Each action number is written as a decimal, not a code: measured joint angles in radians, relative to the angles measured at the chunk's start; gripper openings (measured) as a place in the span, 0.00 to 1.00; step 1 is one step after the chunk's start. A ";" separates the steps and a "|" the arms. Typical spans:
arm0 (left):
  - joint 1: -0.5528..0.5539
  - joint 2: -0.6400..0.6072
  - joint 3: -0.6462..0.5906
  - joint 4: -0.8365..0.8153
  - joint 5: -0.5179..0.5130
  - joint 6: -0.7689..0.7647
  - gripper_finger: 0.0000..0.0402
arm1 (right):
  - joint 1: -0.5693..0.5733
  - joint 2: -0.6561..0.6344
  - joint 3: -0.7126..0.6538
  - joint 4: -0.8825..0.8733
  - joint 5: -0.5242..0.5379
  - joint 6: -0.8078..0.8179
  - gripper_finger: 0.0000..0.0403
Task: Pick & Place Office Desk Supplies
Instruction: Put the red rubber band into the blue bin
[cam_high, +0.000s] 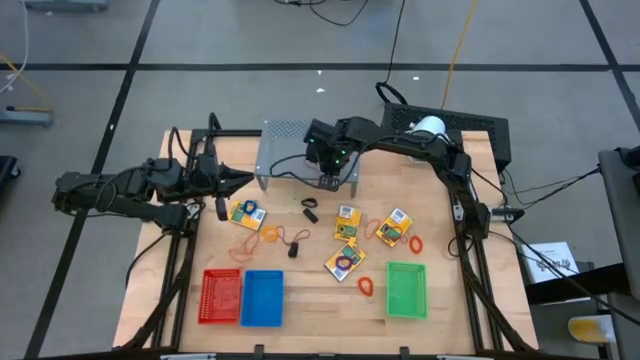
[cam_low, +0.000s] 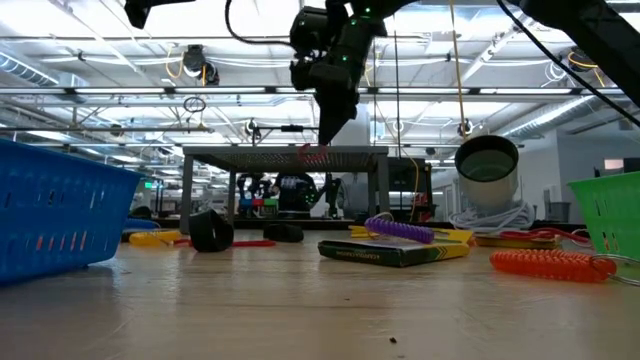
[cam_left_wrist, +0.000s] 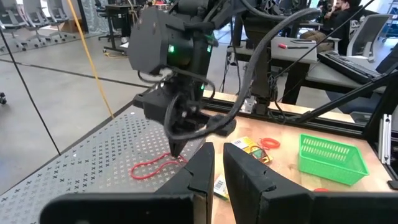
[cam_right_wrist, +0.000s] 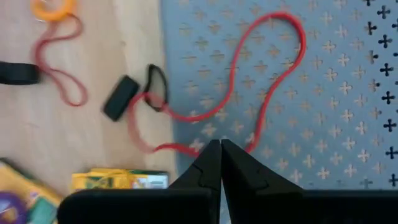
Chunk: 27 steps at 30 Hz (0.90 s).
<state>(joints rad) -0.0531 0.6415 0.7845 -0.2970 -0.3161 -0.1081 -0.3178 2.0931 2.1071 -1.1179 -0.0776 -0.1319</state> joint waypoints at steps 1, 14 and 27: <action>0.000 0.000 0.000 0.000 0.000 -0.001 0.10 | 0.000 -0.011 0.000 0.001 -0.003 -0.006 0.00; 0.000 0.000 0.000 0.000 0.000 -0.005 0.10 | -0.003 -0.076 0.002 0.065 -0.003 0.084 0.03; 0.000 0.000 0.000 -0.014 0.000 -0.005 0.10 | -0.042 -0.062 0.003 0.084 0.000 0.223 0.49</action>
<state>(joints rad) -0.0528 0.6414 0.7845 -0.3111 -0.3161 -0.1127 -0.3599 2.0315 2.1101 -1.0336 -0.0780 0.0911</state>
